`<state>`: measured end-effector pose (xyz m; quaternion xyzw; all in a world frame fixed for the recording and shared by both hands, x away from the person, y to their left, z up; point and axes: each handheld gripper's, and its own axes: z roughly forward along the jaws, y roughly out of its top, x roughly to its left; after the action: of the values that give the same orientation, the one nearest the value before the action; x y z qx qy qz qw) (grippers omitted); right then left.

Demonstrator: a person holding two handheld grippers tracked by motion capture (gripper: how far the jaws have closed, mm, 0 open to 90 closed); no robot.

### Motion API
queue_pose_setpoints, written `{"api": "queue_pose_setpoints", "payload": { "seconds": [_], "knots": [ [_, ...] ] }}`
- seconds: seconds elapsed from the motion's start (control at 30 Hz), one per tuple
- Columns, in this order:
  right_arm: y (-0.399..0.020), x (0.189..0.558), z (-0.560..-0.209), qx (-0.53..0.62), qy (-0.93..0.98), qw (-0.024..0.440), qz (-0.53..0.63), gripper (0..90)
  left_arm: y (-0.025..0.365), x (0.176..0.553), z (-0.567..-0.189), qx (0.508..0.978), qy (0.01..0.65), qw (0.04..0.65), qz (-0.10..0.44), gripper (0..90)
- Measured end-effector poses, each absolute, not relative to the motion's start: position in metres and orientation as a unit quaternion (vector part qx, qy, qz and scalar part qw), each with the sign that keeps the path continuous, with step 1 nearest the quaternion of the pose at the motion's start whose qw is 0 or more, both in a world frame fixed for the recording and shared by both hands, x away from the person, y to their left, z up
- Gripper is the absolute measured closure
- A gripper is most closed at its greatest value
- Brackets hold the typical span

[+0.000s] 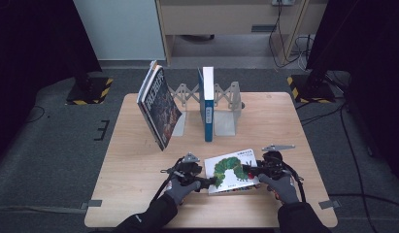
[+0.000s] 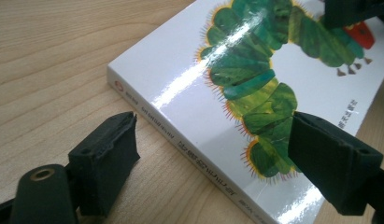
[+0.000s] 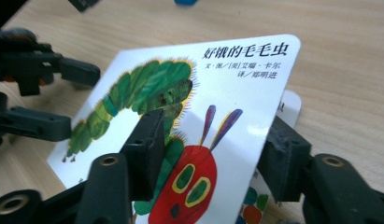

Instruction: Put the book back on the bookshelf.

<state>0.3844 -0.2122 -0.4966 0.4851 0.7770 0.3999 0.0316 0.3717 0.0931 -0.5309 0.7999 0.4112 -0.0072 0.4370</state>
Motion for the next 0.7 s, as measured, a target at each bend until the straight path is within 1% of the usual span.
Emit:
{"api": "queue_pose_setpoints", "payload": {
  "seconds": [0.13,0.27,0.4,0.53,0.7],
  "knots": [
    [-0.209,0.389,-0.502,0.488,0.779,0.017,0.392,42.2,0.093,0.372,-0.531,0.801,0.409,0.437,-0.007,15.0],
    [-0.206,0.391,-0.506,0.491,0.783,0.008,0.381,38.6,0.093,0.372,-0.531,0.802,0.407,0.437,-0.007,14.7],
    [-0.206,0.391,-0.506,0.489,0.78,0.006,0.389,38.5,0.093,0.372,-0.532,0.804,0.403,0.438,-0.003,14.1],
    [-0.204,0.395,-0.51,0.497,0.78,0.0,0.38,34.3,0.093,0.373,-0.532,0.8,0.405,0.442,-0.004,13.7],
    [-0.203,0.396,-0.509,0.492,0.775,-0.01,0.396,34.0,0.094,0.375,-0.531,0.794,0.405,0.453,-0.008,13.2]
  ]
}}
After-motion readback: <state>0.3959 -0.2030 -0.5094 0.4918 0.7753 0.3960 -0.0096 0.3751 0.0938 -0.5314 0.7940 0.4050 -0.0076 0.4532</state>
